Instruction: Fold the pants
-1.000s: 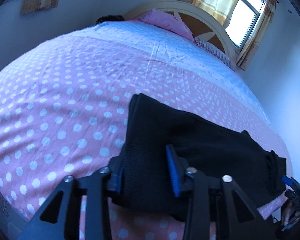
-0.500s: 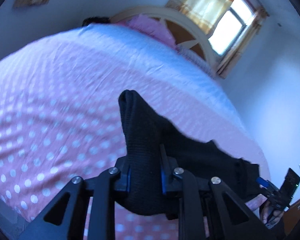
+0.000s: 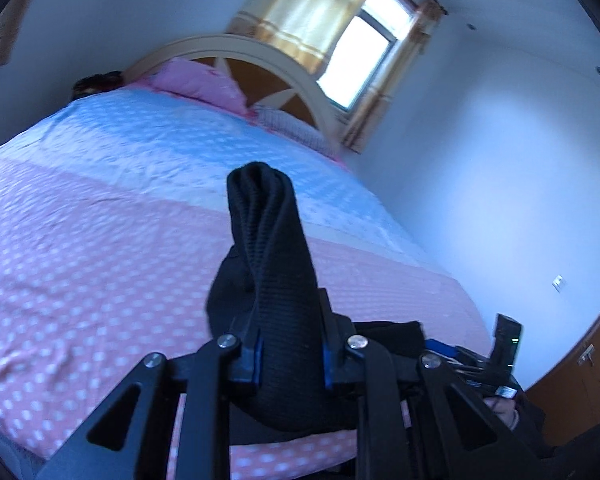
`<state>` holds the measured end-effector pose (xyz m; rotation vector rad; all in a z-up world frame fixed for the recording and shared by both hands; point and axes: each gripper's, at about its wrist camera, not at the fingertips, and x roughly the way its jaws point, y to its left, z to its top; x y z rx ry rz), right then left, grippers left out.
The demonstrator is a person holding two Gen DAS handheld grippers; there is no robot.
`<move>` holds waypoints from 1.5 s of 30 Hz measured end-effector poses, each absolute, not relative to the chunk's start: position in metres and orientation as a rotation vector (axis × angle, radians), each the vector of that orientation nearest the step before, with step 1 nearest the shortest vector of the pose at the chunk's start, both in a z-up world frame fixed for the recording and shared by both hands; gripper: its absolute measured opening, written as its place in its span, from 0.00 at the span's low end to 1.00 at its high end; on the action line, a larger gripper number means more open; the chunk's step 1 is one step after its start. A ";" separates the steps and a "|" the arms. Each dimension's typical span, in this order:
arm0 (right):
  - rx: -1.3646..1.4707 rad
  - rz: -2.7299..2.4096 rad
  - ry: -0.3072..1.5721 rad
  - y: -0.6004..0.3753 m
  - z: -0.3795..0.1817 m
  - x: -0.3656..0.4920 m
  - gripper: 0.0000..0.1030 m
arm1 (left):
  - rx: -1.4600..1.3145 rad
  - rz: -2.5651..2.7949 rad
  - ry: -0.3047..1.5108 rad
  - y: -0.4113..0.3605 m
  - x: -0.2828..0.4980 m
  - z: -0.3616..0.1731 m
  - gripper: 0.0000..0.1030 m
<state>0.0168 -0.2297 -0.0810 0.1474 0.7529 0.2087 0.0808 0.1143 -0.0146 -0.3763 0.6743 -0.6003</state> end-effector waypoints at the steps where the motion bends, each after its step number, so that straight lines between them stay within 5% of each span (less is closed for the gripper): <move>1: 0.159 0.197 0.754 -0.235 -0.081 0.017 0.67 | -0.372 -0.620 0.672 0.103 0.081 -0.011 0.20; 22: 0.266 0.076 0.747 -0.299 -0.084 0.008 0.67 | -0.266 -0.821 0.761 -0.031 0.081 0.008 0.20; 45: 0.416 -0.010 0.774 -0.346 -0.102 0.014 0.67 | -0.001 -0.844 0.959 -0.166 0.078 -0.060 0.20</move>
